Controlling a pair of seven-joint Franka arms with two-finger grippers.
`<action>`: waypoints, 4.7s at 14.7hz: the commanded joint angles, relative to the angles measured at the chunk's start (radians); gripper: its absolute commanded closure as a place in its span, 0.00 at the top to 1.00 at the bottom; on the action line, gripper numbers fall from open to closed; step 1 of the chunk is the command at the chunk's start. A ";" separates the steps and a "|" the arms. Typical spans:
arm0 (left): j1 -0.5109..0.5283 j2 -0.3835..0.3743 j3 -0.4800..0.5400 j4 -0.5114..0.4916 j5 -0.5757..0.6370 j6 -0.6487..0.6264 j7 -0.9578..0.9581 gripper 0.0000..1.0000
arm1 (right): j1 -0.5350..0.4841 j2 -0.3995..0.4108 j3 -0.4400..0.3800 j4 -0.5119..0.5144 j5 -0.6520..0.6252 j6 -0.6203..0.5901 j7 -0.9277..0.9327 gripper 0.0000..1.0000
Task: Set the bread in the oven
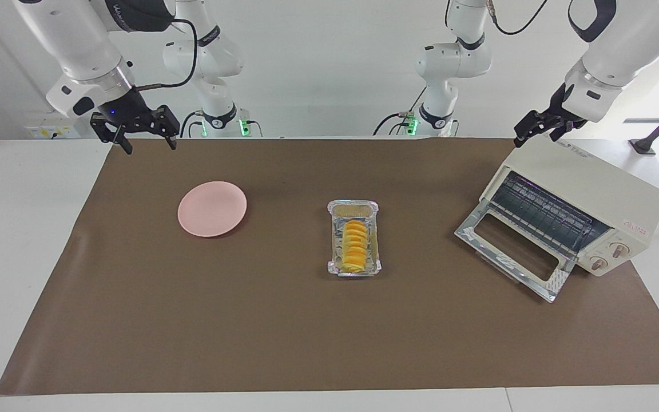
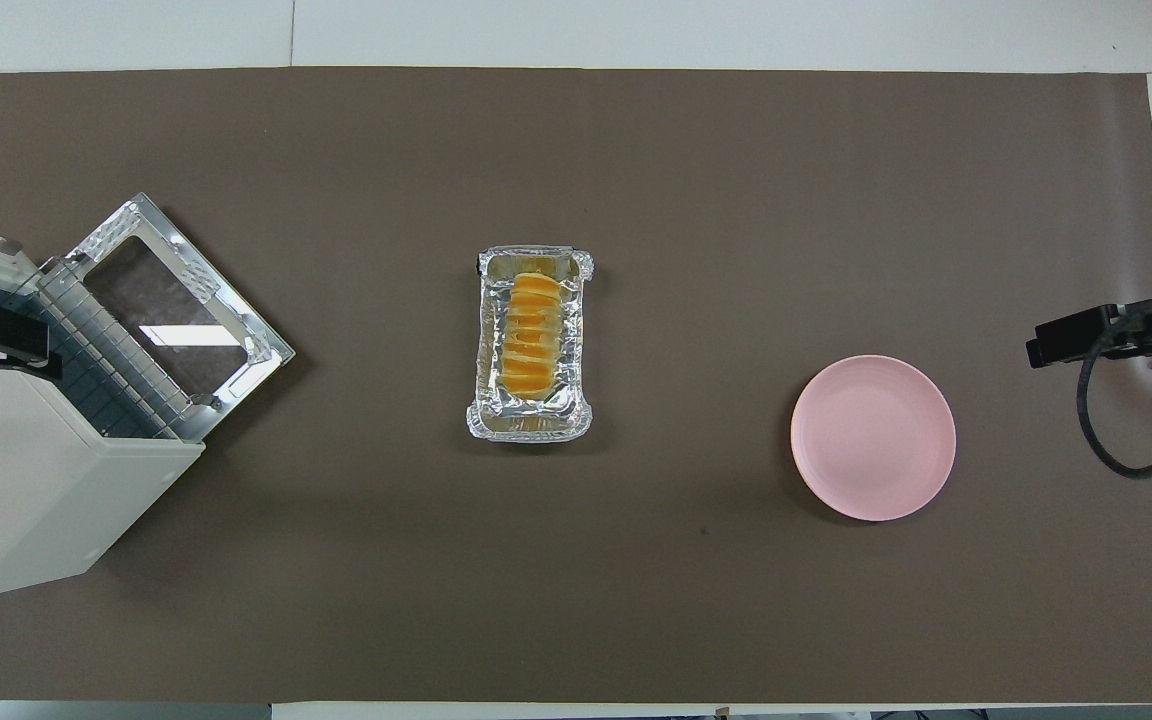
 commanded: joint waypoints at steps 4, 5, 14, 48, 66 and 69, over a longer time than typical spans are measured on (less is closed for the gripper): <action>0.003 -0.026 0.002 -0.029 -0.007 -0.002 0.000 1.00 | -0.019 -0.021 0.015 -0.017 0.003 0.003 -0.007 1.00; 0.003 -0.026 0.002 -0.029 -0.007 -0.002 0.000 1.00 | -0.019 -0.021 0.015 -0.017 0.003 0.001 -0.007 1.00; 0.003 -0.026 0.002 -0.029 -0.007 -0.002 -0.001 1.00 | -0.019 -0.021 0.015 -0.017 0.003 0.001 -0.007 1.00; -0.539 0.377 -0.029 -0.001 -0.002 0.642 -0.405 1.00 | -0.019 -0.021 0.015 -0.017 0.003 0.001 -0.007 1.00; -0.714 0.537 -0.017 -0.071 -0.002 0.828 -0.596 0.49 | -0.019 -0.021 0.015 -0.017 0.003 0.001 -0.007 1.00; -0.695 0.540 -0.017 -0.072 0.000 0.820 -0.595 0.43 | -0.019 -0.021 0.015 -0.017 0.003 0.001 -0.007 1.00</action>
